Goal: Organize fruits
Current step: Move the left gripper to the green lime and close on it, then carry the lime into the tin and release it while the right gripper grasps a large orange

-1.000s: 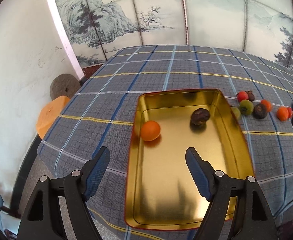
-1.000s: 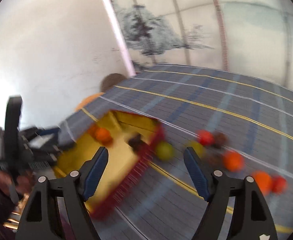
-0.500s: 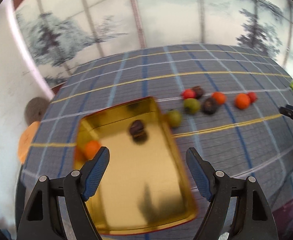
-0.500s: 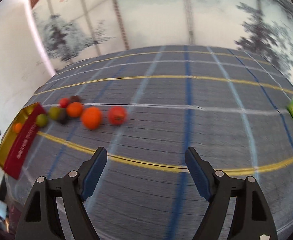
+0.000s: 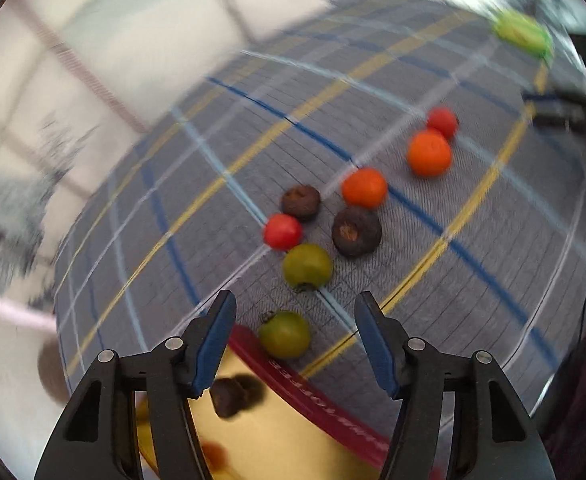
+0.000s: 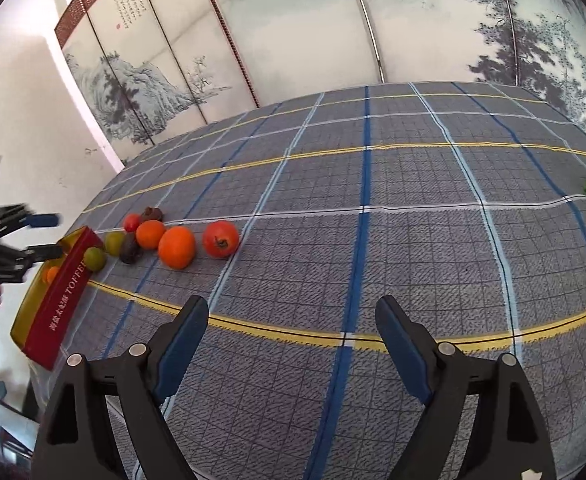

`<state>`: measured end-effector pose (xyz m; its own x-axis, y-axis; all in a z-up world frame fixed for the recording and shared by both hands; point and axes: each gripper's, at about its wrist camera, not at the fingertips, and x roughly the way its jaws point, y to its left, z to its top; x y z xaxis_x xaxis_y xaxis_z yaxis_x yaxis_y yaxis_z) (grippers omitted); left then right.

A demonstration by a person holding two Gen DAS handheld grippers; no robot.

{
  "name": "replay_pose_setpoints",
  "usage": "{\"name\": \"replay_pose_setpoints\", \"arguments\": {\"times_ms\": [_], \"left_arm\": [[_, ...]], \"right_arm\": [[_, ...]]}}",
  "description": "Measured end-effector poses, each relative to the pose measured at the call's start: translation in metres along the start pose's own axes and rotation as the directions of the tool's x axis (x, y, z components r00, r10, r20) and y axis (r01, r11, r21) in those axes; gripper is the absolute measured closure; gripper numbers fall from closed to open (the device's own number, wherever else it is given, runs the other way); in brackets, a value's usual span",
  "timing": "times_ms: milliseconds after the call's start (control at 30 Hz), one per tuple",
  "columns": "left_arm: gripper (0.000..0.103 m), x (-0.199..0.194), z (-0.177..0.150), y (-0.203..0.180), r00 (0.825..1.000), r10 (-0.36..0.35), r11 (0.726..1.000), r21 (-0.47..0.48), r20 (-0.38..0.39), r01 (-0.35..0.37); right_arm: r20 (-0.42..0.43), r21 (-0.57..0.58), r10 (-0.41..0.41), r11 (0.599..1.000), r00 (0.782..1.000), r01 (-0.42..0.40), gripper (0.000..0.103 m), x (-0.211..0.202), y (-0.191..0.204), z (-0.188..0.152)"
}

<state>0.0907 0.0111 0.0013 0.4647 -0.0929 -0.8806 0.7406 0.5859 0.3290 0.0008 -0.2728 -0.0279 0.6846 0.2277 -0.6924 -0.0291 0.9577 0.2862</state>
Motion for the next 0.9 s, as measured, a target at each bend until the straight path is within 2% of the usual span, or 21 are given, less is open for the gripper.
{"name": "replay_pose_setpoints", "arguments": {"times_ms": [100,300,433,500,533,567,600,733,800,900], "left_arm": [[0.041,0.023,0.005,0.006,0.997,0.003,0.995,0.097,-0.075,0.004],[0.041,0.057,0.000,0.009,0.975,-0.082,0.979,0.165,-0.207,0.117],[0.042,0.066,-0.004,0.004,0.965,-0.108,0.967,0.202,-0.239,0.159],[0.048,0.068,-0.005,0.007,0.958,-0.148,0.964,0.180,-0.247,0.196],[0.054,0.068,-0.005,0.009,0.958,-0.155,0.966,0.167,-0.241,0.198],[0.063,0.068,-0.004,0.008,0.965,-0.130,0.970,0.173,-0.228,0.171],[0.065,0.068,-0.004,0.008,0.968,-0.122,0.972,0.172,-0.221,0.162],[0.066,0.057,-0.015,-0.002,0.981,-0.089,0.991,0.084,-0.171,0.104],[0.066,0.040,-0.020,-0.009,0.993,-0.049,0.998,0.026,-0.110,0.052],[0.066,0.012,-0.024,-0.019,0.999,-0.039,0.992,-0.118,-0.004,0.038]], "right_arm": [[0.005,0.001,0.019,1.000,1.000,-0.019,0.017,-0.001,-0.001,0.000],[0.001,0.007,0.036,0.999,0.999,-0.036,0.014,0.000,-0.001,0.000],[-0.006,0.017,0.038,0.999,0.999,-0.038,0.012,0.002,-0.002,0.000],[-0.011,0.021,0.036,0.999,0.999,-0.035,0.012,0.003,-0.002,0.000],[-0.014,0.022,0.035,0.999,0.999,-0.035,0.011,0.004,-0.003,0.000],[-0.016,0.023,0.034,0.999,0.999,-0.034,0.011,0.005,-0.003,0.001],[-0.015,0.023,0.032,0.999,0.999,-0.031,0.011,0.005,-0.002,0.001],[-0.015,0.013,0.024,1.000,1.000,-0.024,0.010,0.006,0.000,0.001],[-0.015,0.000,0.023,1.000,1.000,-0.023,0.010,0.006,0.002,0.000],[-0.011,-0.023,0.032,0.999,0.999,-0.032,0.010,0.004,0.006,-0.001]]}}
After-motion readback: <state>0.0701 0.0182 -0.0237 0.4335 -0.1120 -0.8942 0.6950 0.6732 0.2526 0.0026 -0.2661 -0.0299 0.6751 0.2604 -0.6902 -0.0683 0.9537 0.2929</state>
